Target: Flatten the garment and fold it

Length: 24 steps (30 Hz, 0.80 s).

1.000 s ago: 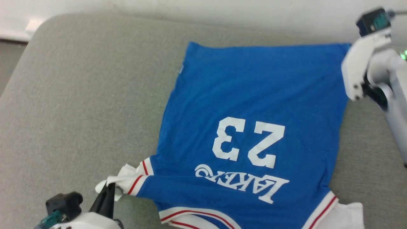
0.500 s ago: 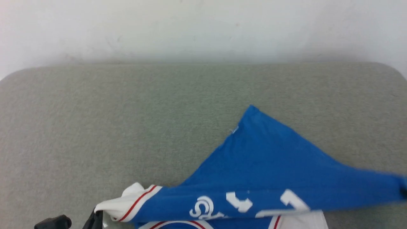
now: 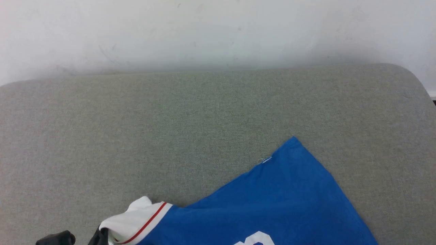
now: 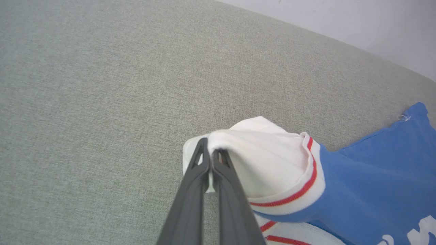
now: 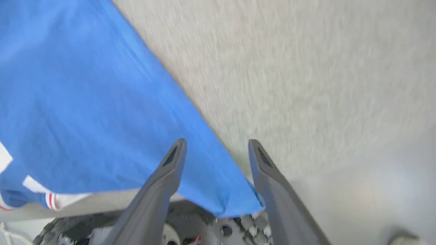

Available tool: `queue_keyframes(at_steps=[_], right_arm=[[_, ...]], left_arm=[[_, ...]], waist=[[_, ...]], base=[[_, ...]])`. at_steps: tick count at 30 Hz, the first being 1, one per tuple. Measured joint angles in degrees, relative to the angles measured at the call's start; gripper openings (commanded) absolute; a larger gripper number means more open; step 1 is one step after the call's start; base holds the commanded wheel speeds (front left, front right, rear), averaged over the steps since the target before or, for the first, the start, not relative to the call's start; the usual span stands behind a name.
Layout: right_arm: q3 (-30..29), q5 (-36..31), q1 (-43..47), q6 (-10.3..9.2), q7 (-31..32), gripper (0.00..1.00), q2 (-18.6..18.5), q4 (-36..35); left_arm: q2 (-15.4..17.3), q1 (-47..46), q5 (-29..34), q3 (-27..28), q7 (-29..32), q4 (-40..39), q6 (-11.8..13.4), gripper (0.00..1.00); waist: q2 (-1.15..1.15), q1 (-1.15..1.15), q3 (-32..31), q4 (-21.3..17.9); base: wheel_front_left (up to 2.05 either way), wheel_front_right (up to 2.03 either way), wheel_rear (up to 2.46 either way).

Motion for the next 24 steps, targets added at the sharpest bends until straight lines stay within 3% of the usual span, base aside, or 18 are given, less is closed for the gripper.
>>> queue_keyframes(at_steps=[5, 8, 10, 15, 24], right_arm=[[2.6, -2.4, -9.0, 0.0, -16.4, 1.0, -2.4, -0.9], [5.9, -3.2, -17.9, -0.01, -26.6, 1.0, -2.8, 3.4], [9.2, -2.8, -22.9, -0.01, -29.8, 1.0, -3.0, 8.5], [19.1, -1.2, -34.8, -0.01, -29.0, 1.0, -5.3, 22.3], [34.4, 2.9, -51.5, -0.01, -17.2, 1.0, -7.7, 38.8]], left_arm=[[0.0, -0.1, 0.0, 0.1, 0.0, -0.5, 0.4, 0.0], [0.0, -0.7, 0.0, 0.0, 0.0, -1.0, 0.5, 0.0], [-0.1, -1.5, 0.0, -0.1, 0.0, -1.3, 0.5, 0.0], [-0.8, -3.7, 0.4, -0.9, 0.0, -1.6, 0.4, 0.0], [-1.9, -7.4, 0.5, -2.4, -0.1, -0.8, -1.3, 0.0]], waist=[[0.0, 0.0, 1.2, -0.1], [0.0, 0.01, 2.5, 0.0], [0.0, 0.01, 3.4, 0.0], [0.0, 0.02, 5.6, 0.6], [0.0, 0.01, 8.6, 2.9]], base=[[0.0, 0.0, 0.0], [0.0, 0.0, 0.0], [0.0, 0.0, 0.0], [0.0, 0.0, 0.0], [0.0, 0.0, 0.0]])
